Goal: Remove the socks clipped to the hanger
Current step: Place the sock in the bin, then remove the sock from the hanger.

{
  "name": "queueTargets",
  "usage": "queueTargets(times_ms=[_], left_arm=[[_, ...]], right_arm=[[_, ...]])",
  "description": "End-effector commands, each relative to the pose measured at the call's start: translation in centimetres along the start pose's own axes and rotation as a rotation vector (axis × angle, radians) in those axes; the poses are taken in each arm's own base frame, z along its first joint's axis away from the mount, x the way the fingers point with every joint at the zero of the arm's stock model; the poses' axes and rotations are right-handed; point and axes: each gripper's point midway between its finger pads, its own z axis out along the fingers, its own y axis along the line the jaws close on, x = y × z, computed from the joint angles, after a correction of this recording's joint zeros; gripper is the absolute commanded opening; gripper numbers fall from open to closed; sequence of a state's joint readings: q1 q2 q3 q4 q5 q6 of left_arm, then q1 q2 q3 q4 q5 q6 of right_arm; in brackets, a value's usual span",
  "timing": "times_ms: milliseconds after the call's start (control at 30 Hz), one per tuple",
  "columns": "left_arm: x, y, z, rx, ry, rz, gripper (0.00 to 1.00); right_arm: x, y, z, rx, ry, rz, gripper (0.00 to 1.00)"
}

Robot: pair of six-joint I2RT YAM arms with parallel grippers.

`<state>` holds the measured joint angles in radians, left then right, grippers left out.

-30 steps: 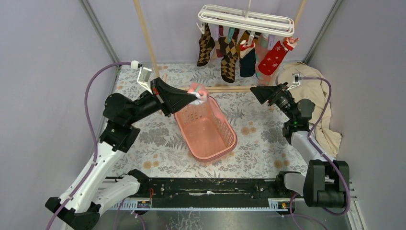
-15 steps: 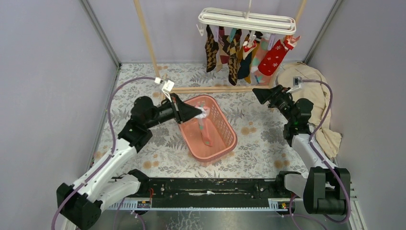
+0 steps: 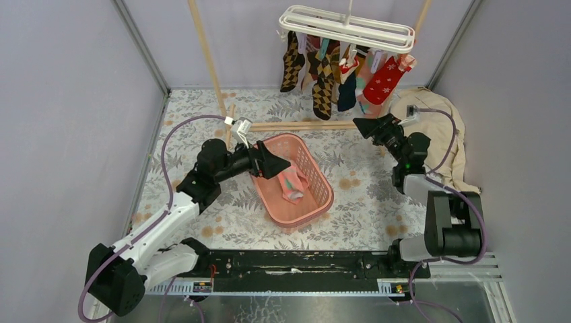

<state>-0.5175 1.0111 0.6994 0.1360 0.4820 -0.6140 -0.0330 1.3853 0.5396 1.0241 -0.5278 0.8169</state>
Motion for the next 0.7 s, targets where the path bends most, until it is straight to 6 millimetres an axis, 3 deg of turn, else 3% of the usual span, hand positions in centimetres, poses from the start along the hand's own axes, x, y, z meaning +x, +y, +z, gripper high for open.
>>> queueTargets(times_ms=[0, 233, 300, 467, 667], left_arm=[[-2.3, -1.5, -0.3, 0.033, -0.086, 0.075, 0.99], [-3.0, -1.9, -1.3, 0.005, -0.118, 0.095, 0.99], [-3.1, -2.0, -1.5, -0.001, -0.122, 0.1, 0.99], [-3.1, -2.0, -1.7, -0.018, -0.125, 0.107, 0.99], [-3.1, -2.2, -1.5, -0.023, -0.134, 0.106, 0.99]], right_arm=[[-3.5, 5.2, 2.4, -0.22, -0.092, -0.089, 0.81], [0.2, 6.1, 6.6, -0.076, -0.04, -0.361, 0.8], [0.5, 6.1, 7.2, -0.034, -0.06, -0.407, 0.83], [-0.4, 3.9, 7.8, 0.137, -0.134, -0.491, 0.86], [-2.3, 1.8, 6.8, 0.267, -0.238, -0.519, 0.86]])
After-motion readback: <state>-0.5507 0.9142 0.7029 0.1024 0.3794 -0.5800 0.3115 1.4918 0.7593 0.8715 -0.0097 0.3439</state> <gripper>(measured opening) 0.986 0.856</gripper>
